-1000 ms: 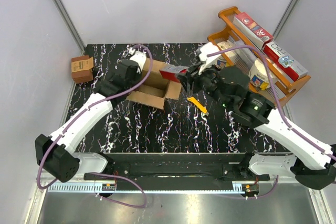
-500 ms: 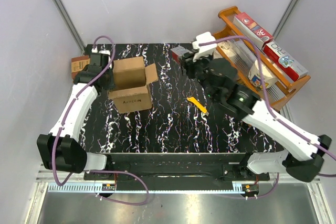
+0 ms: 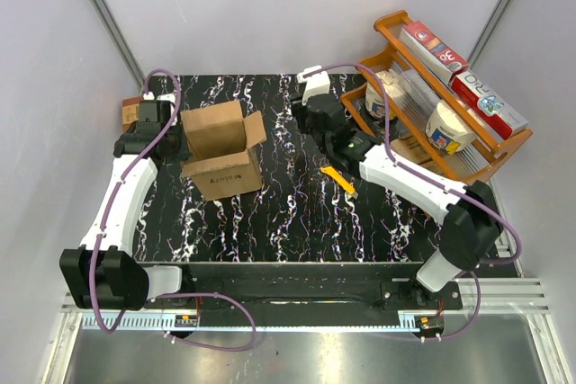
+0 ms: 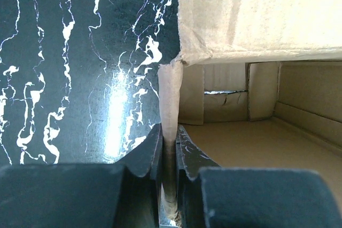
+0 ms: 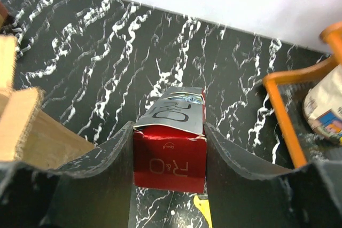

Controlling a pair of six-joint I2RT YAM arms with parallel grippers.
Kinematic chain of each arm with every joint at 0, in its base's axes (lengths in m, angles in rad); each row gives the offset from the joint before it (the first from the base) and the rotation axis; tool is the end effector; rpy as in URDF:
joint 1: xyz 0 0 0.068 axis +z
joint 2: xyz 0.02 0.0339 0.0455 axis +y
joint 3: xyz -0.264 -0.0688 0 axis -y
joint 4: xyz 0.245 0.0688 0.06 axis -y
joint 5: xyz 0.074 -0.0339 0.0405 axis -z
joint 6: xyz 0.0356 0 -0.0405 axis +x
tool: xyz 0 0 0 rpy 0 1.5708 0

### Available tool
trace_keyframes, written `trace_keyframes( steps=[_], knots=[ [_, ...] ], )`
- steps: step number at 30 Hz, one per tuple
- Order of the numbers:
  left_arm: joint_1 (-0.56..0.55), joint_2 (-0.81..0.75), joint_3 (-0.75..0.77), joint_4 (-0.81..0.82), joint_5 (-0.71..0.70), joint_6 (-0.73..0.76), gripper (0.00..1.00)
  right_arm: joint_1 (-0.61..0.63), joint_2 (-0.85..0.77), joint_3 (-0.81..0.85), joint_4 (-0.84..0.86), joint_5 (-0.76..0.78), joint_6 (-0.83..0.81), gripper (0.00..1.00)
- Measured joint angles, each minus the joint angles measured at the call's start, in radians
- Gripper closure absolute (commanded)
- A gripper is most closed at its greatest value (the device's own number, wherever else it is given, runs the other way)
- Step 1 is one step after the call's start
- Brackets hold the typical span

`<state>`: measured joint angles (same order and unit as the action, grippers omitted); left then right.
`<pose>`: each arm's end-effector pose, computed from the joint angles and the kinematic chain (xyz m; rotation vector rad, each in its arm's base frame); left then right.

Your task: Unpack the express box

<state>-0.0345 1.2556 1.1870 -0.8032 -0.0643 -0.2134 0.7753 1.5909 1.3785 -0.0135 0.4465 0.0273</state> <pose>0.2571 -0.0066 0.3237 -0.2465 2.4279 -0.0321 0.2828 0.2556 0.3607 -0.3447 1.7439 0.1785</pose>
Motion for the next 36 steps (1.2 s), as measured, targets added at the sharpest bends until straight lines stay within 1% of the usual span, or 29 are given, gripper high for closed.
trace_keyframes(
  steps=[3,5,7,8,9,11,12,14,15,16,18,19,24,25,28,30,32,36],
  knots=[
    [0.001,0.002,0.000,0.003,0.010,0.000,0.92,0.000,0.034,-0.049,0.033,-0.002,0.030,0.58],
    [0.001,0.003,0.002,0.003,0.013,0.003,0.84,0.000,0.044,-0.084,0.043,-0.011,0.048,0.57],
    [0.001,0.004,0.003,0.003,0.014,0.006,0.80,0.000,0.051,-0.119,0.039,-0.025,0.071,0.56],
    [0.001,0.004,0.003,0.004,0.016,0.007,0.74,0.000,0.052,-0.130,0.035,-0.031,0.081,0.55],
    [0.000,0.005,0.003,0.006,0.018,0.009,0.71,0.000,0.053,-0.145,0.035,-0.039,0.093,0.54],
    [0.000,0.008,0.004,0.008,0.027,0.012,0.68,0.000,0.050,-0.182,0.035,-0.057,0.115,0.51],
    [0.000,0.010,0.004,0.006,0.031,0.012,0.64,0.000,0.048,-0.201,0.033,-0.069,0.126,0.50],
    [0.000,0.011,0.004,0.001,0.035,0.014,0.59,0.000,0.035,-0.235,0.035,-0.089,0.143,0.45],
    [0.000,0.012,0.004,-0.004,0.036,0.016,0.55,0.000,0.022,-0.251,0.035,-0.101,0.153,0.43],
    [0.000,0.012,0.004,-0.010,0.037,0.016,0.54,0.000,0.005,-0.268,0.034,-0.117,0.164,0.40],
    [0.000,0.012,0.004,-0.017,0.037,0.018,0.50,0.000,-0.032,-0.309,0.020,-0.154,0.192,0.37],
    [0.000,0.012,0.004,-0.019,0.037,0.018,0.44,0.000,-0.050,-0.331,0.014,-0.175,0.205,0.36],
    [0.000,0.007,0.005,-0.024,0.047,0.026,0.35,0.000,-0.101,-0.387,-0.068,-0.243,0.231,0.32],
    [0.000,0.005,0.008,-0.032,0.052,0.029,0.31,0.000,-0.105,-0.387,-0.090,-0.256,0.233,0.31],
    [0.000,-0.006,0.023,-0.047,0.062,0.032,0.24,0.000,-0.117,-0.387,-0.138,-0.275,0.242,0.30],
    [0.000,-0.018,0.039,-0.060,0.062,0.037,0.15,0.000,-0.129,-0.387,-0.176,-0.280,0.249,0.28],
    [0.000,-0.033,0.053,-0.069,0.063,0.038,0.01,0.000,-0.145,-0.383,-0.222,-0.270,0.259,0.27],
    [0.000,-0.090,0.071,-0.083,0.079,0.039,0.01,0.000,-0.173,-0.314,-0.354,-0.199,0.268,0.24]
  ],
)
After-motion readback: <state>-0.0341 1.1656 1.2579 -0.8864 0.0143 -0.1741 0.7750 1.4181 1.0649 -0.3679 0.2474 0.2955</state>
